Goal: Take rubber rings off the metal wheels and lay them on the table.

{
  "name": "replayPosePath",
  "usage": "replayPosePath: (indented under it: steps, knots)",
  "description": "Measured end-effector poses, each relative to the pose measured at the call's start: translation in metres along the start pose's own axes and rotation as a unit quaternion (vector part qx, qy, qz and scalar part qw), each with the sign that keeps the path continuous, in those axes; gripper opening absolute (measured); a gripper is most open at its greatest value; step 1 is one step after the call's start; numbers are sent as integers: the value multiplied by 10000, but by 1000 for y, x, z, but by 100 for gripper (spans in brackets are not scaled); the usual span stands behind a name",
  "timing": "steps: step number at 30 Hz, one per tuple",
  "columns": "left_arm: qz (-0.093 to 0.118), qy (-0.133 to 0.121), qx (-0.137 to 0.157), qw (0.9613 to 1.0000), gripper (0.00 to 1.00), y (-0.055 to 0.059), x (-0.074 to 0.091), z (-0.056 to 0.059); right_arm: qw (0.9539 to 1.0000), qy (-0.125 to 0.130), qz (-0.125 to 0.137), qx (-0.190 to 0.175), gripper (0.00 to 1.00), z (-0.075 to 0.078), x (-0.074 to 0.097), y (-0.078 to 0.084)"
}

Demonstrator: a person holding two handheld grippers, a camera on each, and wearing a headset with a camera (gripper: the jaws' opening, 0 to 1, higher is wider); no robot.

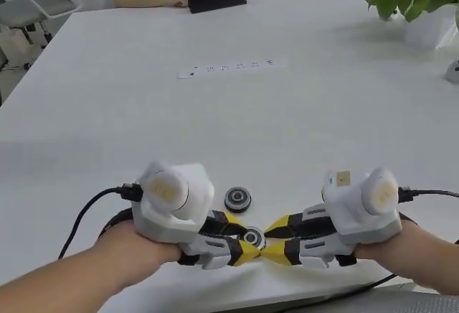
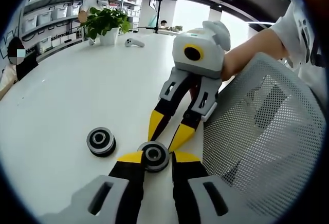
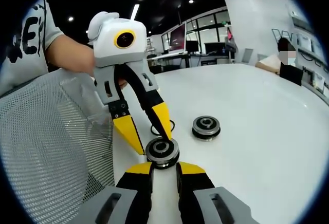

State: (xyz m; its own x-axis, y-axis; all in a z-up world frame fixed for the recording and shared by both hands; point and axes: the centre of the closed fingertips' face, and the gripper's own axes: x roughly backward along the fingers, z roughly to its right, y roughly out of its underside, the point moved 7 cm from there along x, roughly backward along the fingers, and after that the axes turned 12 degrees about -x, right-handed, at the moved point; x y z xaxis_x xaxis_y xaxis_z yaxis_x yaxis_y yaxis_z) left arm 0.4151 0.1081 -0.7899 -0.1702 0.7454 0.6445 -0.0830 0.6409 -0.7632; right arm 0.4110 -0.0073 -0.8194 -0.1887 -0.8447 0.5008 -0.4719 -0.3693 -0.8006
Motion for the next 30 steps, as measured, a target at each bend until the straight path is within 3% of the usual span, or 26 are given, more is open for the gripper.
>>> replayPosePath:
  steps: [3, 8, 11, 18, 24, 30]
  knots:
    - [5, -74, -86, 9999, 13, 1, -1, 0, 10000, 6, 19, -7, 15, 0, 0, 0]
    - [-71, -285, -577, 9979, 9, 1, -2, 1, 10000, 16, 26, -9, 15, 0, 0, 1]
    - [-59, -332, -452, 9984, 8, 1, -2, 0, 10000, -3, 28, -7, 14, -1, 0, 1]
    - [-53, -404, -493, 9980, 7, 2, -1, 2, 10000, 80, -8, 58, 13, -3, -1, 0]
    - [-38, -447, -486, 9978, 7, 2, -1, 2, 9994, 182, -191, 242, 1, -5, 1, 2]
    - [-48, -490, -494, 9976, 7, 2, -1, 3, 9997, 172, -159, -58, 0, -2, 1, 2]
